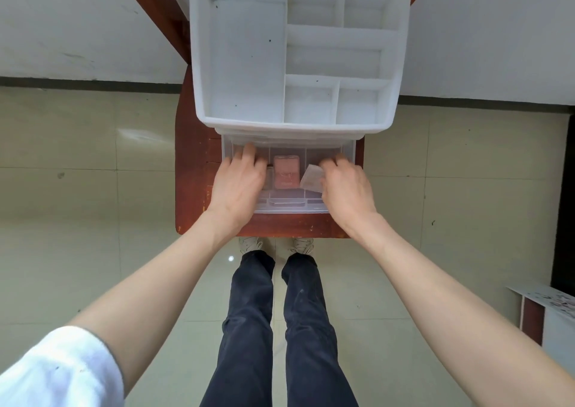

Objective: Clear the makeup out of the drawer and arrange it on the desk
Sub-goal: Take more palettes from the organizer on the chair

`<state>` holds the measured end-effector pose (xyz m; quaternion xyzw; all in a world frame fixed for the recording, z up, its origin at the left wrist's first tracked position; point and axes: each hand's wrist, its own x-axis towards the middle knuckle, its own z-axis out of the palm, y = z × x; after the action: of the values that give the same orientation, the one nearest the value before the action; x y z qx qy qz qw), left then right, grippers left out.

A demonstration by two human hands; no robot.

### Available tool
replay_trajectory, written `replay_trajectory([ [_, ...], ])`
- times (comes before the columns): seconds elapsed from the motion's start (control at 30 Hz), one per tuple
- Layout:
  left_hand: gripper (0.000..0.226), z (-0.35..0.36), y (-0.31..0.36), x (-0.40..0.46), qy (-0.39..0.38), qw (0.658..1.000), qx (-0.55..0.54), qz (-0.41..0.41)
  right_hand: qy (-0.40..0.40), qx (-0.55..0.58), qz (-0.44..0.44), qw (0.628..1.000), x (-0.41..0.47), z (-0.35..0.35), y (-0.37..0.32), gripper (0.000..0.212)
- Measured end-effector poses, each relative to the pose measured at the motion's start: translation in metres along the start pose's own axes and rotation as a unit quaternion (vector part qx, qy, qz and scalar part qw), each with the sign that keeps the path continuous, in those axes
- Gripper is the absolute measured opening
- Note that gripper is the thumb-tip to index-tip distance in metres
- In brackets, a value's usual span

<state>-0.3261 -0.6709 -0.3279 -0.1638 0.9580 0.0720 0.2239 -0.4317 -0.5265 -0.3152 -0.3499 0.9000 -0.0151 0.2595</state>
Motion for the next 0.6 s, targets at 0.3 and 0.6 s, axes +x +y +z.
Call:
replay_trajectory([
  [0.3, 0.031, -0.015, 0.022, 0.024, -0.059, 0.954, -0.293, 0.008, 0.076, 0.512, 0.242, 0.821, -0.034, -0.008, 0.033, 0.015],
  [0.6, 0.035, -0.001, 0.047, 0.035, -0.105, 0.950, -0.287, -0.061, 0.037, 0.709, 0.332, 0.622, -0.056, 0.007, 0.049, 0.015],
])
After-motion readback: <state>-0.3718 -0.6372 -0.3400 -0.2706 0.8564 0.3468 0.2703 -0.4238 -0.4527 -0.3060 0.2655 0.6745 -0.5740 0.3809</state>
